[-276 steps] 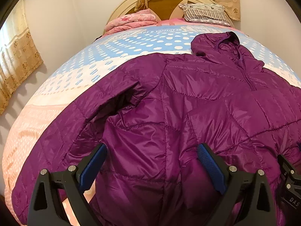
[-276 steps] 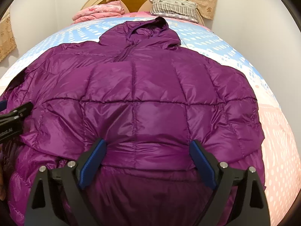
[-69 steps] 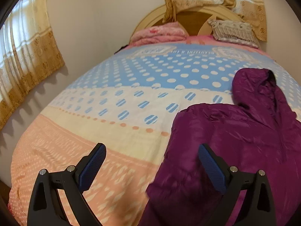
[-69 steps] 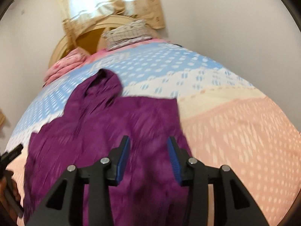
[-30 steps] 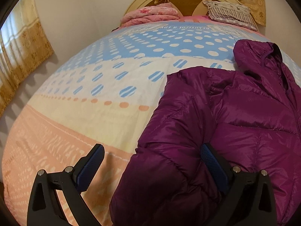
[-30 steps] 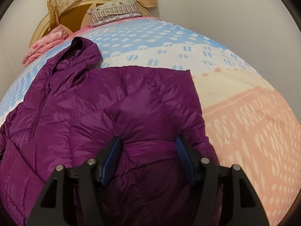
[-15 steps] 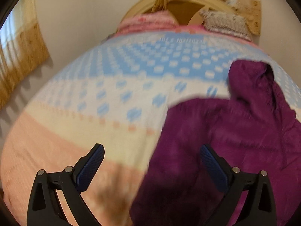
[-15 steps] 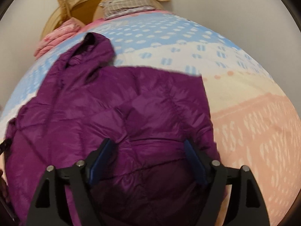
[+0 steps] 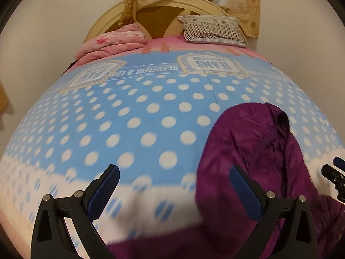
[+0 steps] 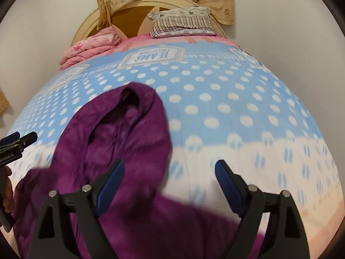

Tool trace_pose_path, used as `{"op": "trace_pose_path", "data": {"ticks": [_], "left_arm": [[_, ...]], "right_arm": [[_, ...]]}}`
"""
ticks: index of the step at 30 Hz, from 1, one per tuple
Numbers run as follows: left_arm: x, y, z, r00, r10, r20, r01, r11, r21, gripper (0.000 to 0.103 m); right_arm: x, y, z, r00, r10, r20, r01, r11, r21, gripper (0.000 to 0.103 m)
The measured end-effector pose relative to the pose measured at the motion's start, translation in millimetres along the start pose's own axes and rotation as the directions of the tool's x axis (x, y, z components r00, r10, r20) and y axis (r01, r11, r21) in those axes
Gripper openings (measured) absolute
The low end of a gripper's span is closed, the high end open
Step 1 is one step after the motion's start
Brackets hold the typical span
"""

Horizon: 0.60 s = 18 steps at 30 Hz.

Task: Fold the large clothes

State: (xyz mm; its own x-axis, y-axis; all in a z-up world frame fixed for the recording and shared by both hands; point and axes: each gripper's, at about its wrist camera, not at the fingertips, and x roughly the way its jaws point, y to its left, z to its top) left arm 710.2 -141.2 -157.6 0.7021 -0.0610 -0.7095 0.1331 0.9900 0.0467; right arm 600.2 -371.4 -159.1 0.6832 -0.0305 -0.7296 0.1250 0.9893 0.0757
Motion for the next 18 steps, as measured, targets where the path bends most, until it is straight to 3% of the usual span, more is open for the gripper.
{"op": "trace_pose_path", "data": {"ticks": [3, 7, 9, 10, 11, 13, 14, 15, 16, 18], "left_arm": [[16, -5, 14, 0.999, 0.018, 0.035, -0.018, 1.0, -0.002, 0.102], [50, -13, 17, 1.0, -0.004, -0.026, 0.004, 1.0, -0.006, 0.101], [65, -17, 13, 0.998, -0.022, -0.059, 0.022, 1.0, 0.001, 0.095], [74, -20, 11, 0.996, -0.033, -0.082, 0.034, 0.999, 0.008, 0.081], [84, -24, 7, 0.992, -0.05, -0.116, 0.054, 0.998, 0.026, 0.056], [96, -31, 0, 0.983, -0.087, -0.159, 0.096, 0.994, 0.052, 0.027], [92, -34, -1, 0.987, -0.087, -0.134, 0.097, 0.993, 0.067, 0.01], [87, -38, -1, 0.987, -0.106, -0.124, 0.118, 0.989, 0.091, 0.0], [80, -42, -1, 0.988, -0.106, -0.113, 0.118, 0.987, 0.108, 0.0], [63, -43, 0, 0.991, -0.117, -0.064, 0.125, 0.984, 0.127, 0.0]], "right_arm": [[25, -3, 15, 1.0, -0.015, -0.007, 0.015, 1.0, 0.006, 0.085], [50, -5, 27, 1.0, 0.024, -0.015, -0.024, 0.999, 0.033, 0.085], [61, -2, 30, 0.999, 0.039, -0.033, -0.038, 0.999, 0.022, 0.081], [67, 0, 30, 0.998, 0.034, -0.047, -0.034, 0.999, 0.013, 0.079], [74, 1, 29, 0.997, 0.033, -0.065, -0.033, 0.999, 0.003, 0.075], [91, 4, 24, 0.99, 0.043, -0.134, -0.046, 0.999, -0.02, 0.052], [92, 6, 21, 0.991, 0.036, -0.13, -0.041, 0.998, -0.037, 0.038], [91, 6, 21, 0.992, 0.039, -0.121, -0.044, 0.998, -0.043, 0.021], [89, 7, 21, 0.991, 0.054, -0.124, -0.059, 0.997, -0.04, 0.013], [79, 10, 21, 0.994, 0.042, -0.1, -0.048, 0.997, -0.058, 0.009]]}}
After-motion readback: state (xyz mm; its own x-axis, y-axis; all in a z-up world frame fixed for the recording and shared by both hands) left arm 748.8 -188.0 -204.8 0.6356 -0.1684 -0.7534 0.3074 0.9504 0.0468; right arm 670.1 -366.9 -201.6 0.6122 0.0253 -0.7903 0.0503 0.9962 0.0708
